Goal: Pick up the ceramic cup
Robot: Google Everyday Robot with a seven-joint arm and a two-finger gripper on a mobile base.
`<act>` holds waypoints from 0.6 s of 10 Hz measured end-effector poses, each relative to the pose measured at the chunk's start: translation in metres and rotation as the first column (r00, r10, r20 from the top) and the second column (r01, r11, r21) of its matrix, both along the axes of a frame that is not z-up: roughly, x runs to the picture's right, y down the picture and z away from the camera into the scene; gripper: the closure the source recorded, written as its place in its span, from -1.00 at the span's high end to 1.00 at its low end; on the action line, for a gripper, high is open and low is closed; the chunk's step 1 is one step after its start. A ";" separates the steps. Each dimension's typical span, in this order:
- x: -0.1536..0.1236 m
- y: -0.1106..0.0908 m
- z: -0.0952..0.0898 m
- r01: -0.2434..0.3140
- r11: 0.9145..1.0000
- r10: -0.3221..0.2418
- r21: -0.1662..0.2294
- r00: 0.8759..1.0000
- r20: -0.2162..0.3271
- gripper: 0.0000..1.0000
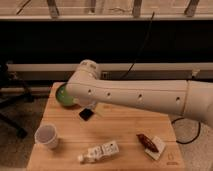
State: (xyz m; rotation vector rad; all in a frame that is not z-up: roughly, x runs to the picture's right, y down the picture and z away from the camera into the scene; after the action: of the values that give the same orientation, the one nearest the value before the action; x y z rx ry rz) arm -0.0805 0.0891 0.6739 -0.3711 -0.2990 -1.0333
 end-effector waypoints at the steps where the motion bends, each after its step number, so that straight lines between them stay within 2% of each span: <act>1: -0.003 0.001 0.001 0.015 1.000 -0.015 0.004 1.000 0.008 0.60; 4: -0.029 0.007 0.005 0.042 0.999 -0.042 0.009 0.998 0.053 0.60; 6: -0.033 0.011 0.009 0.055 0.998 -0.055 0.008 0.996 0.075 0.60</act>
State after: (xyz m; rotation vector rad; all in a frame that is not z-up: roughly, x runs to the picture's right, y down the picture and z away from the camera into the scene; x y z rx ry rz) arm -0.1133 0.0999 0.6828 -0.3370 -0.3546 -1.1036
